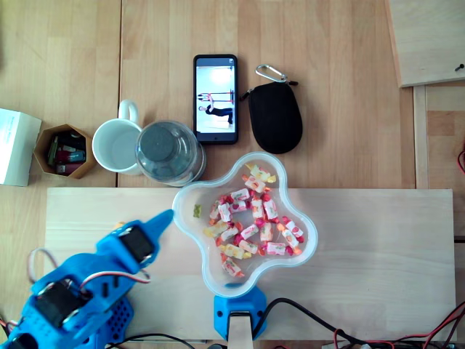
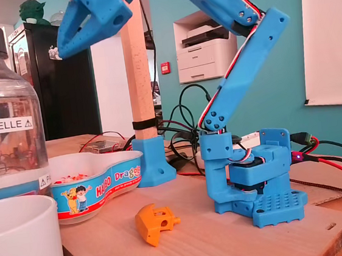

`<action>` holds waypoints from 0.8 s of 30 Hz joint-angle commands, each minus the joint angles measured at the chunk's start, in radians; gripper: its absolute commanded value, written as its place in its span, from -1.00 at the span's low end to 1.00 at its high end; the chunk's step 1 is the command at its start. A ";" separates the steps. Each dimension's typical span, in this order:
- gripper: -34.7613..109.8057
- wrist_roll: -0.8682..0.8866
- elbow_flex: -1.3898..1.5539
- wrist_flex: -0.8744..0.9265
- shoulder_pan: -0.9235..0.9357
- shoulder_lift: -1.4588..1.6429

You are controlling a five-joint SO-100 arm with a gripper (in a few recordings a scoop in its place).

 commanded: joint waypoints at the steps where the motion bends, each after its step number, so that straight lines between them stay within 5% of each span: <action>1: -0.56 -0.014 -0.025 0.008 0.049 -0.023; 24: -0.56 -0.017 0.038 0.009 0.106 -0.419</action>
